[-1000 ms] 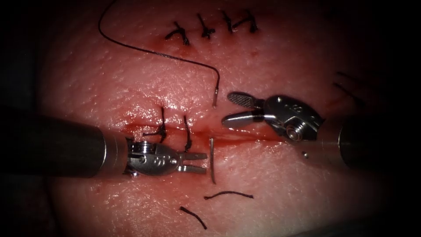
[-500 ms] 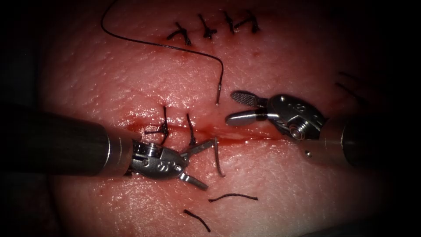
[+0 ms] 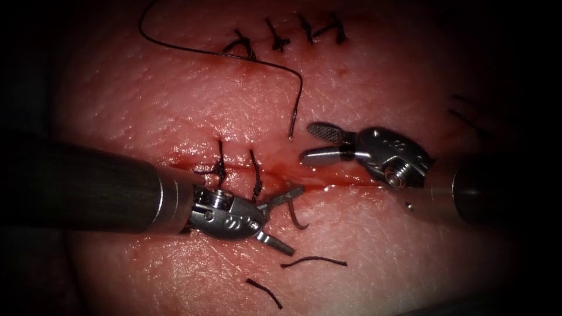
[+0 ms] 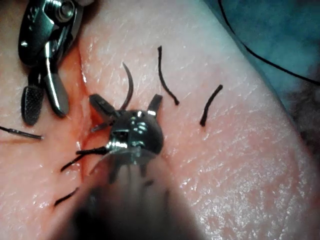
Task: Wound Closure
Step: Pull needle through wound with left end-effector
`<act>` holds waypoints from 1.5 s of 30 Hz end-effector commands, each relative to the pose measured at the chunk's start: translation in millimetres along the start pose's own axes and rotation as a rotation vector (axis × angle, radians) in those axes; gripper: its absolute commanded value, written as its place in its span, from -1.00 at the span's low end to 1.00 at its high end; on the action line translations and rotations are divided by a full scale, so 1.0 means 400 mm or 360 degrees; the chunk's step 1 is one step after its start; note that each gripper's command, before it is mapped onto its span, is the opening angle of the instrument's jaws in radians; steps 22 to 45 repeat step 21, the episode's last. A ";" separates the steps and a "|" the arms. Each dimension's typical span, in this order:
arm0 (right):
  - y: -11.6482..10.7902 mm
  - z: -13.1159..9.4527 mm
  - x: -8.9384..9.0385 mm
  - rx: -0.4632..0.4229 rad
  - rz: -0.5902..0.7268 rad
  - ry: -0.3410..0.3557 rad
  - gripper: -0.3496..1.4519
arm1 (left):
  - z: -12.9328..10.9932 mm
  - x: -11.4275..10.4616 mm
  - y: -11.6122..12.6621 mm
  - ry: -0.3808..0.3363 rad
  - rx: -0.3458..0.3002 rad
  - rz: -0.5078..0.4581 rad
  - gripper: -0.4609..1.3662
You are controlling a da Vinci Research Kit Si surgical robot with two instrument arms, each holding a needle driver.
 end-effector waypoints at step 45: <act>-0.0006 -0.0003 0.0003 -0.0007 0.0004 -0.0003 -0.29 | 0.0001 -0.0017 -0.0018 0.0060 -0.0031 -0.0020 -0.88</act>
